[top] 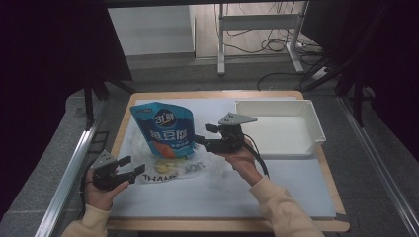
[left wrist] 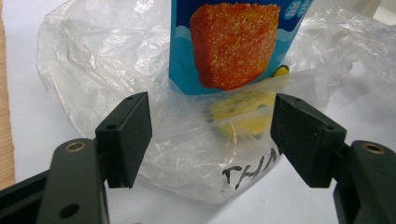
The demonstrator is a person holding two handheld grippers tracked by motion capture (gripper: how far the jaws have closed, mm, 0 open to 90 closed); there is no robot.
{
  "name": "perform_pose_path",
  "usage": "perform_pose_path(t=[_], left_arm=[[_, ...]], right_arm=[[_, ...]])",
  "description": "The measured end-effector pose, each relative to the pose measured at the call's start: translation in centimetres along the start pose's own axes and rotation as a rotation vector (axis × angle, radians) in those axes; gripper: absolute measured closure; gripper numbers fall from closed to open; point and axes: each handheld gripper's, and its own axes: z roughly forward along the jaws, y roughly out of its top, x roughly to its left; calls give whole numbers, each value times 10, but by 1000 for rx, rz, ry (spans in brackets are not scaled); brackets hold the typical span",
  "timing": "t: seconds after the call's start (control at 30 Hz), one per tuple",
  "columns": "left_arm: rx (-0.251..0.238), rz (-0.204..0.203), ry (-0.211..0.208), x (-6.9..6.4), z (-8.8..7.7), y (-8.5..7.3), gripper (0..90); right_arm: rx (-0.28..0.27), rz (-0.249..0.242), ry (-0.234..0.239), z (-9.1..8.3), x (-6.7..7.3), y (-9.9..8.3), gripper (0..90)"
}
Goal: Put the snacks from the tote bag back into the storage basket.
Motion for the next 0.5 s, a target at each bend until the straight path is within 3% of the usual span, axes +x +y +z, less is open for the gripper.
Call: perform_pose_path(t=[0.5], left_arm=[[-3, -7, 13, 1, -1, 0, 286]], right_arm=[[-13, -1, 10, 23, -2, 25, 474]])
